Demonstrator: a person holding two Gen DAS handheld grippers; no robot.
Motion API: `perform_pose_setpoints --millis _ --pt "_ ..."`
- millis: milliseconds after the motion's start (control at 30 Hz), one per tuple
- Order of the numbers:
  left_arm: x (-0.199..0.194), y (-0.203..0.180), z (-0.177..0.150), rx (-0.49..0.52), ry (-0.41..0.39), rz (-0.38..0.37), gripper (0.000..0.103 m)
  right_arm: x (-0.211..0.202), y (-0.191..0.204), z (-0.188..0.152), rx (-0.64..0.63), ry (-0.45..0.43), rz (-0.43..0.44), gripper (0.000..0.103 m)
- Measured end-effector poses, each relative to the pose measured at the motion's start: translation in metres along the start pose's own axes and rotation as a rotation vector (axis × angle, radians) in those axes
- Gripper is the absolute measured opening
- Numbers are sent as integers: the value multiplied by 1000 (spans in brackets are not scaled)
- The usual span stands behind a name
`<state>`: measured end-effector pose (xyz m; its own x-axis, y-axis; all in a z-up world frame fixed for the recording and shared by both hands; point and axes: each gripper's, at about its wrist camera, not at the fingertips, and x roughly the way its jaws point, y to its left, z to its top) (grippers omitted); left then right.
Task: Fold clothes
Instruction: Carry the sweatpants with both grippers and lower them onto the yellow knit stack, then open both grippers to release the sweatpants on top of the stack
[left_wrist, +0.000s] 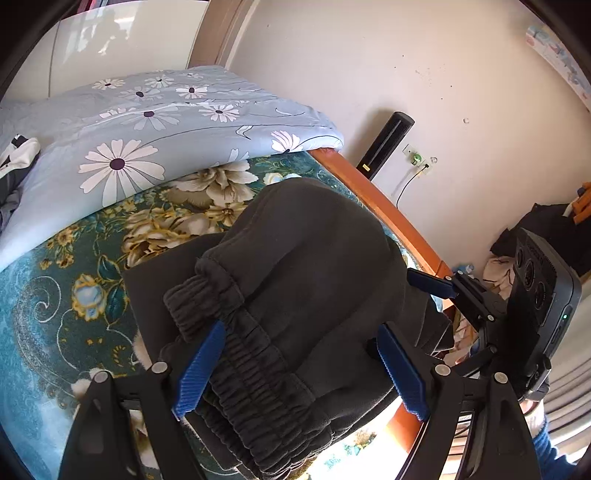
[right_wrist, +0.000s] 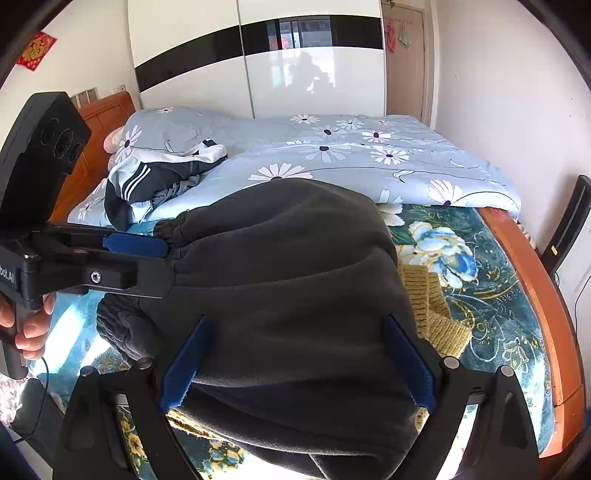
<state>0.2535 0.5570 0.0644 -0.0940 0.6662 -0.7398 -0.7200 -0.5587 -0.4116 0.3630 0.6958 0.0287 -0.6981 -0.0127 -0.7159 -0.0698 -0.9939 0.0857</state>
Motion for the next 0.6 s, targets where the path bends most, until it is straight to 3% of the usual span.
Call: perform_pose_setpoints --millis 200,600 --pt "-16 2 -32 -19 -35 30 87 3 3 -4 10 -2 -10 95" --pt "-45 6 -90 -59 -104 99 89 -31 28 -23 86 -92 -170 95"
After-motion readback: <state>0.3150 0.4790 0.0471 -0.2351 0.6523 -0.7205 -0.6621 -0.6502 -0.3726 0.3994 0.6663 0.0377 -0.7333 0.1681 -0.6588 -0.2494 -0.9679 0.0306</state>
